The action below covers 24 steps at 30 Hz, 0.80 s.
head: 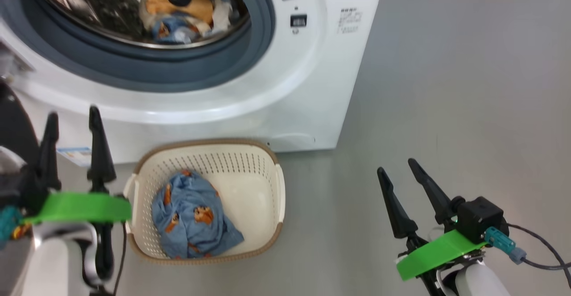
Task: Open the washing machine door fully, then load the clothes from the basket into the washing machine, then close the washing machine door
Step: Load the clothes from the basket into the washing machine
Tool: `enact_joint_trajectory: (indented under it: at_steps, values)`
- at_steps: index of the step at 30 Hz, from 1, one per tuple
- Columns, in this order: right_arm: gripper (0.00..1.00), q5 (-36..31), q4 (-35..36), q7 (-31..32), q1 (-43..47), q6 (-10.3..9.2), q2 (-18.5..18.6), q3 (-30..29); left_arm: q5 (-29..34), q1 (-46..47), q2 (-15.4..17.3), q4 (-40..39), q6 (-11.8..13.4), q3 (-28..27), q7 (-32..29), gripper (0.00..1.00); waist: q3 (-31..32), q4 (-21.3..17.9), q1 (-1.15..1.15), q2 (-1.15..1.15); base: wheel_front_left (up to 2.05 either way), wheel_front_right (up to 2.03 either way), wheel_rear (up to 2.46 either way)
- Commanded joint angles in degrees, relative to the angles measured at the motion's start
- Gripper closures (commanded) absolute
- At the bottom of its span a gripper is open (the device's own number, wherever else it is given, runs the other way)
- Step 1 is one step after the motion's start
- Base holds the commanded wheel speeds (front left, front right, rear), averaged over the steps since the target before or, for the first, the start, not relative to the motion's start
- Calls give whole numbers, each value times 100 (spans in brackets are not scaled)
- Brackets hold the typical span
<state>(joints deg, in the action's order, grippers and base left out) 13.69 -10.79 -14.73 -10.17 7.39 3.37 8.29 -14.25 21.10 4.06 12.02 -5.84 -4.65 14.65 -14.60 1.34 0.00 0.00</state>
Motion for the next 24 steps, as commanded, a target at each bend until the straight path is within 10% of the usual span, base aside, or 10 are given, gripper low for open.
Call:
enact_joint_trajectory:
  at_steps: [1,24]
  values:
    - [0,-81,127,-27,86,10,-25,120,66,-186,109,-252,-9,-215,35,0,337,59,0,0,0,0,0]
    - [0,-437,604,-27,687,10,24,-137,76,-2440,-115,-1545,364,-191,35,0,797,-46,0,0,0,0,0]
